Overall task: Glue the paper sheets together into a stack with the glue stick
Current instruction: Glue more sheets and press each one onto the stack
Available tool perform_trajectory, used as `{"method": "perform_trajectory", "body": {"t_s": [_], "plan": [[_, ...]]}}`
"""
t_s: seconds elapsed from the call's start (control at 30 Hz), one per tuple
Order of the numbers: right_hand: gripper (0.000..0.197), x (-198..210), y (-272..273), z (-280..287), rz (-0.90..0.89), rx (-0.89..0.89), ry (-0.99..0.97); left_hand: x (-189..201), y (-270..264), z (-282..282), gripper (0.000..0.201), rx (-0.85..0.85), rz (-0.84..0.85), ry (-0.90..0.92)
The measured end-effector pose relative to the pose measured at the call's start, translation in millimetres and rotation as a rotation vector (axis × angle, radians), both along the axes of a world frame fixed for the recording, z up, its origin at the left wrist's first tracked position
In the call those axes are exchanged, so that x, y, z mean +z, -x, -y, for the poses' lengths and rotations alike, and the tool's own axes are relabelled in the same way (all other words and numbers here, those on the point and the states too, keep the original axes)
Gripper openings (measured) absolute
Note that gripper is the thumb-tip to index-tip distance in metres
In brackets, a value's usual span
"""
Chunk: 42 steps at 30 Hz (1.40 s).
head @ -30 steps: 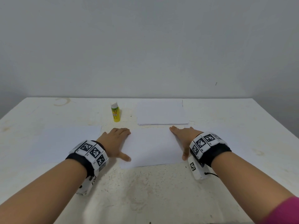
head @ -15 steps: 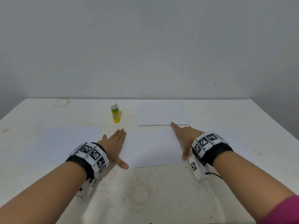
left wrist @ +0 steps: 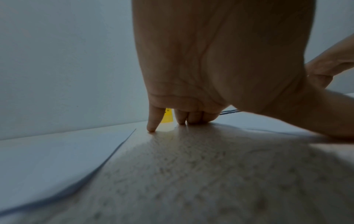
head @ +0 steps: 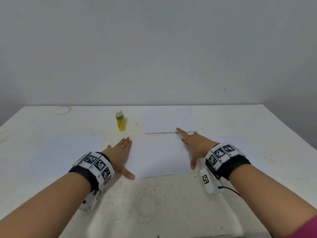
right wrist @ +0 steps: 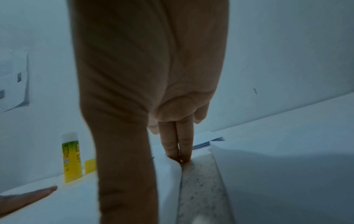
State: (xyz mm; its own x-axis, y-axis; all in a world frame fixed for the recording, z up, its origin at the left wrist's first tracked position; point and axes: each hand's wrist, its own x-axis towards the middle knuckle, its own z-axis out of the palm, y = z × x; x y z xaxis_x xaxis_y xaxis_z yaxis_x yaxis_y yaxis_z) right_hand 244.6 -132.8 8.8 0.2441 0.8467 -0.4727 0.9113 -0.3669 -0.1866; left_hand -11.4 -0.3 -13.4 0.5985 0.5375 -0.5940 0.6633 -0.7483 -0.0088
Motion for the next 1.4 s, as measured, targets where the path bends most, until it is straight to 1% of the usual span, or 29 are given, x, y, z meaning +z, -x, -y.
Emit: {"method": "perform_trajectory", "body": {"t_s": [0.1, 0.17, 0.3, 0.37, 0.53, 0.7, 0.87, 1.03, 1.17, 1.23, 1.4], "plan": [[0.145, 3.5, -6.4, 5.5, -0.118, -0.037, -0.015, 1.6, -0.3, 0.8, 0.140, -0.003, 0.001, -0.003], [0.142, 6.6, -9.1, 6.8, -0.149, -0.050, -0.026, 1.7, -0.1, 1.2, 0.140, -0.005, 0.002, -0.005], [0.142, 6.2, -6.8, -1.0, -0.096, -0.038, -0.059, 2.0, 0.3, 0.9, 0.145, -0.001, 0.000, -0.001], [0.144, 1.8, -5.3, -4.3, -0.080, -0.026, -0.044, 2.1, 0.7, 0.9, 0.147, 0.000, -0.006, 0.003], [0.143, -1.8, -2.2, -10.1, -0.042, -0.042, -0.030, 0.0, 1.1, 0.5, 0.141, -0.008, 0.006, -0.008], [0.133, -0.8, 0.2, -8.4, -0.001, -0.043, -0.060, 0.7, 1.2, 0.5, 0.146, -0.010, -0.011, -0.008], [0.127, 0.4, 1.9, -8.5, 0.030, -0.038, -0.063, -0.1, 1.4, 1.3, 0.140, 0.005, 0.017, -0.016], [0.119, 4.3, 0.8, -9.8, 0.022, -0.032, -0.084, 0.6, 1.1, 1.1, 0.144, 0.000, 0.010, -0.014], [0.121, 3.4, -7.2, -12.0, -0.085, -0.076, -0.155, 0.9, 2.3, 0.2, 0.153, 0.000, 0.009, 0.002], [0.121, -1.5, -8.6, -10.6, -0.103, -0.104, -0.157, 0.7, 2.1, 0.1, 0.157, -0.003, -0.001, 0.000], [0.123, -9.3, -4.4, -10.4, -0.085, -0.103, -0.143, -2.6, 1.9, -0.8, 0.140, -0.013, 0.017, -0.014]]}}
